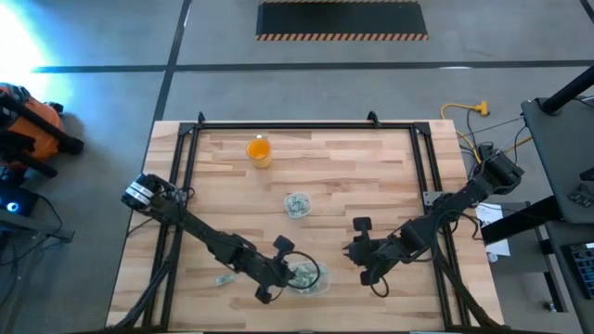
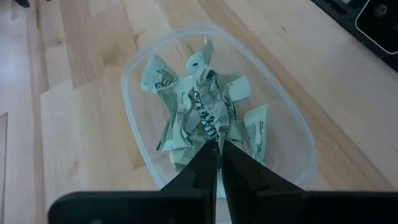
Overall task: Pick and place Stevia / Truvia into bins
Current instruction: Put the white stevia packet into the bottom transparent bin
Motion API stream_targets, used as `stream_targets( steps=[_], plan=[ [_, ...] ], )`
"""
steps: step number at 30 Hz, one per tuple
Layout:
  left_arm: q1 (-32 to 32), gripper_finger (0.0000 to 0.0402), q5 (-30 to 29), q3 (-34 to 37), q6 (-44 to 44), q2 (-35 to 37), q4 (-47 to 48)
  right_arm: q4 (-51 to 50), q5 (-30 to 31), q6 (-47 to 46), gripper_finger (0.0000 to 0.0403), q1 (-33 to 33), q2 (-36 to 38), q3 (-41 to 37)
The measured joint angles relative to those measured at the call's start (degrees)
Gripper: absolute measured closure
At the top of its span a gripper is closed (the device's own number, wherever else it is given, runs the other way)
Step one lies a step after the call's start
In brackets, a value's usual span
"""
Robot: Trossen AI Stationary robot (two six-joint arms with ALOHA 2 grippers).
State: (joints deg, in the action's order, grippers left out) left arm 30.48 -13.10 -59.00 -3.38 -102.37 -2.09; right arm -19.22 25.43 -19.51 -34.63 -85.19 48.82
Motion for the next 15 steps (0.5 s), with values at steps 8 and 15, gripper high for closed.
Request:
stream_targets(
  steps=[8, 15],
  plan=[
    [0.00, 0.0373, -0.04, -0.13, -0.44, 0.02, 0.00, 0.00, -0.02, 0.00, 0.0346, -0.01, 0.00, -0.31],
    [-0.15, 0.0294, -0.90, -0.11, -0.21, 0.02, 0.00, 0.00, -0.02, 0.00, 0.0346, 0.00, 0.00, -0.57]
  ],
)
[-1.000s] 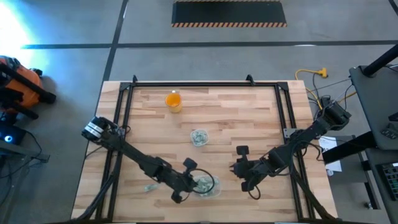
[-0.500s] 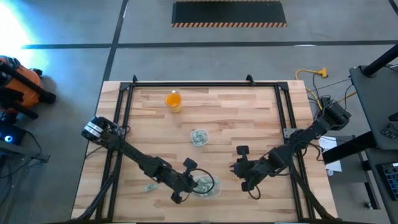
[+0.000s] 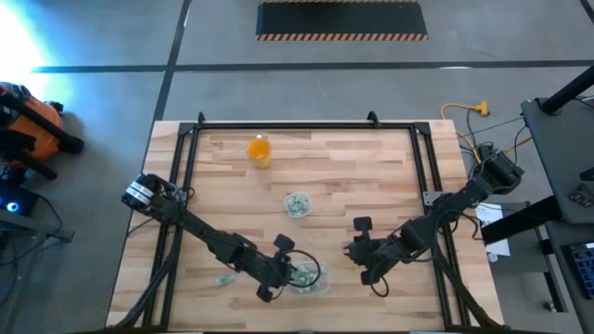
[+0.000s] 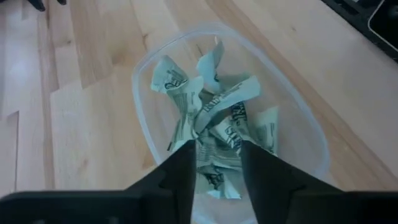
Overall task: Pick and place Stevia / Truvia into bins
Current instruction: Put the white stevia packet into the bottom transparent bin
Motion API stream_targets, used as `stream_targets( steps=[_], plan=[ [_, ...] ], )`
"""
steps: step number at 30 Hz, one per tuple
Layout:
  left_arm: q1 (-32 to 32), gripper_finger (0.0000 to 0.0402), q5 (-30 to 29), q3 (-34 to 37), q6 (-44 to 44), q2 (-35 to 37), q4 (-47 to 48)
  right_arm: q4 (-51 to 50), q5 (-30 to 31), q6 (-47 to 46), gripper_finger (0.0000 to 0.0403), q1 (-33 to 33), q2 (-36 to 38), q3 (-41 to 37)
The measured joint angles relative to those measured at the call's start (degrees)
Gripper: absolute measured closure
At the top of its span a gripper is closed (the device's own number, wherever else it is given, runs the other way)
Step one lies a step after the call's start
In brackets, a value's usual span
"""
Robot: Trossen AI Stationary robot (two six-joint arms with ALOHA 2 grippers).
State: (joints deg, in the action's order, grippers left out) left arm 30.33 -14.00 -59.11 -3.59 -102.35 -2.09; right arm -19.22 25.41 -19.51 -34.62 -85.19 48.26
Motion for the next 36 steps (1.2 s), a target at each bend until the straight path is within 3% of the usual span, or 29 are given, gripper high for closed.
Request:
stream_targets(
  steps=[6, 11, 19, 36],
  plan=[
    [0.00, 0.0263, -0.04, -1.73, 3.49, 3.05, 9.36, 0.00, -0.02, 0.00, 0.0346, 0.01, 0.04, -0.33],
    [0.26, 0.0263, -0.21, -2.21, 14.40, 9.05, 23.03, 0.08, -0.02, 0.00, 0.0346, 0.00, 0.04, -0.82],
    [3.92, 0.0263, 0.46, -1.28, 33.09, 17.67, 37.07, 0.68, 0.04, 0.00, 0.0346, 0.01, 0.04, -1.38],
    [13.47, 0.0263, 0.53, 1.42, 56.47, 17.96, 44.57, 1.66, 0.09, 0.00, 0.0346, 0.01, 0.04, -2.65]
  ],
)
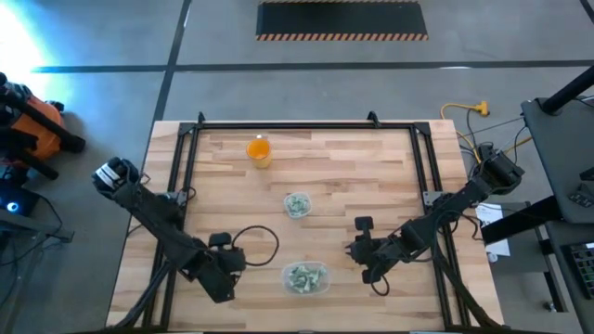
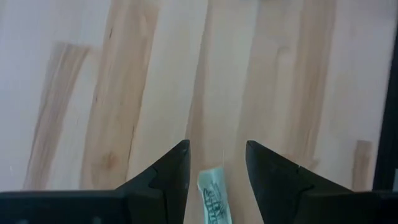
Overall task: Pick and place Stevia / Truvia into bins
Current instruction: Put the white stevia packet into the bottom transparent bin
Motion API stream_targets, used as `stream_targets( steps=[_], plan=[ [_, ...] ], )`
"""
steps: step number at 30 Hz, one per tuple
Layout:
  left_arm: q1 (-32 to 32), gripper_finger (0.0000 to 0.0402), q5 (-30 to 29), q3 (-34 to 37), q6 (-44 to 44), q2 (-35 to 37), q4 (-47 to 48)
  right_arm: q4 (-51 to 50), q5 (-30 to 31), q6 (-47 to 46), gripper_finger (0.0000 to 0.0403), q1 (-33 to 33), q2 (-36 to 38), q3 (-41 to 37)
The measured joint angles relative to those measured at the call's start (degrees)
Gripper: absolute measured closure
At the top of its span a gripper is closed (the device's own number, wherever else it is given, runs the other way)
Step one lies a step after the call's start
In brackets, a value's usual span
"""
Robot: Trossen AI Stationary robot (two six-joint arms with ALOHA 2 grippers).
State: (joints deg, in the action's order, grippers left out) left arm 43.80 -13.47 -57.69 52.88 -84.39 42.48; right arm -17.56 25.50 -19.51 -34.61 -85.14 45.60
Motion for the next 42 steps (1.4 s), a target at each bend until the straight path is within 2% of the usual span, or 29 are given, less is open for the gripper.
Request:
stream_targets(
  steps=[13, 21, 42],
  plan=[
    [2.83, 0.0263, 2.59, 0.05, 9.81, -5.19, 3.61, 0.17, 0.02, 0.07, 0.0346, 0.00, 0.00, -0.04],
    [2.81, 0.0263, 6.75, 0.08, 10.28, -8.90, 3.48, 0.48, 0.04, 0.04, 0.0346, 0.00, 0.00, -0.04],
    [2.79, 0.0263, 6.76, 0.07, 8.78, -13.72, -0.08, 1.72, 0.04, 0.20, 0.0346, 0.00, -0.06, -0.04]
  ],
)
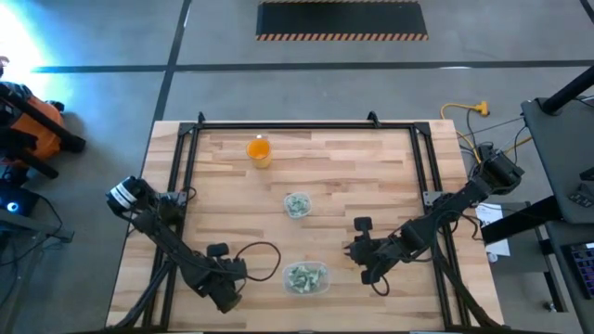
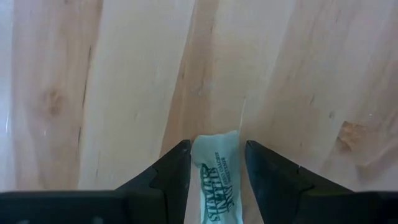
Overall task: Pick and place Stevia / Truvia into bins
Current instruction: Put the white stevia packet into the bottom transparent bin
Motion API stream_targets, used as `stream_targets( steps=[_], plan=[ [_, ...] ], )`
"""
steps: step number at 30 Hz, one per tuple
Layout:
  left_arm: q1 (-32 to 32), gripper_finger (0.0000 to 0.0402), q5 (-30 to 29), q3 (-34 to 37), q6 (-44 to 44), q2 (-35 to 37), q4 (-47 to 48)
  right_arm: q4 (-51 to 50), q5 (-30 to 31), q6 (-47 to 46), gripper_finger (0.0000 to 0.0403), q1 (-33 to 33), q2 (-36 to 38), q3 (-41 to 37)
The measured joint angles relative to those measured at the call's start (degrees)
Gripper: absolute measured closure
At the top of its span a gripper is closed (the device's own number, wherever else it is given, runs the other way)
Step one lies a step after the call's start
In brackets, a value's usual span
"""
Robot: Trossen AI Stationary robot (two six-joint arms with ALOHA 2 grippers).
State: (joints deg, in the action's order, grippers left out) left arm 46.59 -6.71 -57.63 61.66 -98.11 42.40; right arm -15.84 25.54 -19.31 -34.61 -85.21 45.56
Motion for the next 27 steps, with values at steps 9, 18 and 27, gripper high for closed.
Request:
stream_targets(
  steps=[9, 18, 27],
  plan=[
    [0.00, 0.0283, 0.18, 0.00, -1.04, -0.26, -0.70, 0.24, 0.00, 0.00, 0.0346, 0.00, 0.00, 0.00],
    [0.00, 0.0389, 0.45, -0.02, -2.15, -0.26, -0.36, 0.26, 0.00, 0.00, 0.0346, 0.00, 0.00, -0.04],
    [-1.34, 0.0400, -2.43, -1.08, -6.76, -0.28, 0.57, 0.28, 0.00, 0.00, 0.0346, 0.00, 0.00, -0.04]
  ],
)
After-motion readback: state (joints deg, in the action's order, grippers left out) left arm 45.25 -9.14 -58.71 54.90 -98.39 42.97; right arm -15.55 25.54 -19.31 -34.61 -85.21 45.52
